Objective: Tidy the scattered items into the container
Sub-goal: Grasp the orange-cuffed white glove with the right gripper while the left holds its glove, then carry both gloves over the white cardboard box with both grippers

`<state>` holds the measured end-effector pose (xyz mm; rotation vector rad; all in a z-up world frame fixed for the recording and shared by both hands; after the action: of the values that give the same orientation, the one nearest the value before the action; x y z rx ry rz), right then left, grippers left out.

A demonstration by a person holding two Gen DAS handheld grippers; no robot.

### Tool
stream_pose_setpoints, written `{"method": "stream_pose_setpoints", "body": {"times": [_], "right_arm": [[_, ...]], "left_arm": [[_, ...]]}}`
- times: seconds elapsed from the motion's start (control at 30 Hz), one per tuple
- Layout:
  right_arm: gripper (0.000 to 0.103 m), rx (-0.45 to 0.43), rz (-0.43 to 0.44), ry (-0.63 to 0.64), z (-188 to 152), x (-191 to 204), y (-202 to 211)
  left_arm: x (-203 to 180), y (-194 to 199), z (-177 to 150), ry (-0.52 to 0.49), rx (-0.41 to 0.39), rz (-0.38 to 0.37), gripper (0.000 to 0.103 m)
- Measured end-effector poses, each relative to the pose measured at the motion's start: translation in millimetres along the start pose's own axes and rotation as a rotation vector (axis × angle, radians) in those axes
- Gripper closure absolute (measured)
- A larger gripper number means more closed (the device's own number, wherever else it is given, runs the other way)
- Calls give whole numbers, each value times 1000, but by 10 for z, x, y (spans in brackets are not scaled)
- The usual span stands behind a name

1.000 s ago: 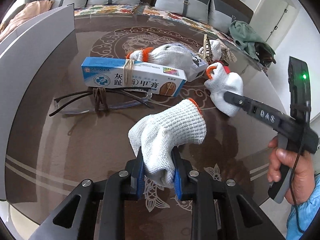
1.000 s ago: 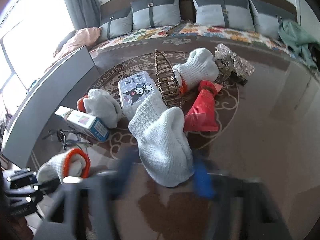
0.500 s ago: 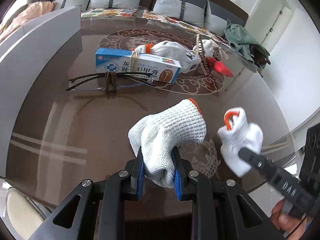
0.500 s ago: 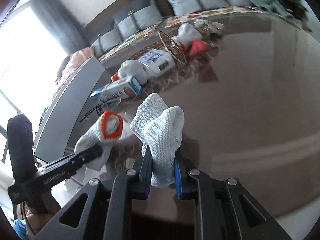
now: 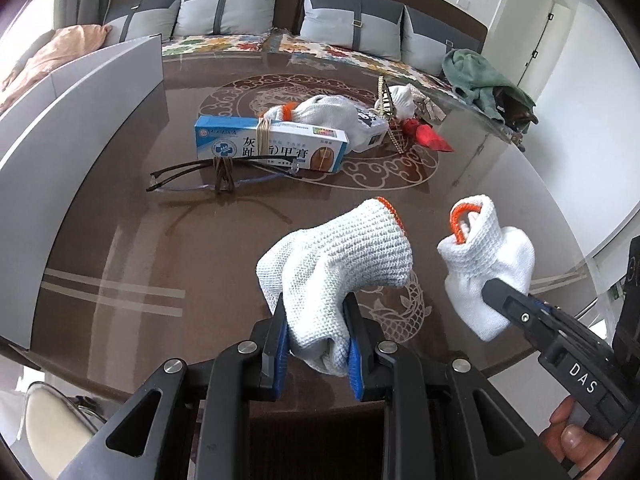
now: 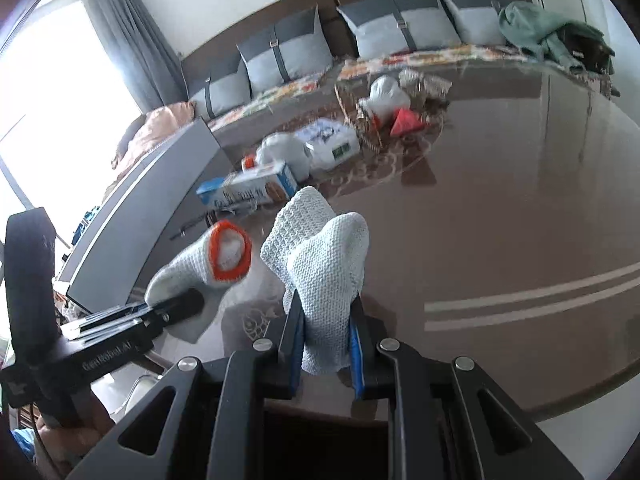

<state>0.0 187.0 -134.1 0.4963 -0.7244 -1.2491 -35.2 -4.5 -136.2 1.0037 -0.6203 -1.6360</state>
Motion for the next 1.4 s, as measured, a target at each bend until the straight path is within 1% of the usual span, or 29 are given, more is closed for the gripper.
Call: {"method": "stream_pose_setpoints", "body": {"times": [0.13, 0.27, 0.67, 1.0, 1.4], "right_arm": [[84, 5, -5, 16, -12, 35, -7], [84, 6, -7, 29, -17, 65, -2], [84, 15, -26, 78, -15, 163, -27], [84, 20, -27, 78, -23, 154, -36], [84, 25, -37, 85, -24, 163, -35]], "left_arm": [[41, 26, -8, 13, -7, -8, 80], [56, 76, -17, 16, -32, -16, 80], [71, 26, -38, 9, -22, -7, 80], [-79, 52, -72, -69, -51, 46, 80], [-59, 68, -69, -62, -55, 59, 80]]}}
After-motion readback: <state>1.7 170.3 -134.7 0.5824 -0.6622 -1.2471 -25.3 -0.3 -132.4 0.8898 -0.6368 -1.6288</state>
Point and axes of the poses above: each gripper's, at about its wrist camera, not at the fingertips, and y roughly against the way its jaws point, x to its left, z to its top, the point moved 2 cm from there along -y, roughly the way its jaws point, and after that the axes turned 10 degrees about y, right-handed, at the moved point
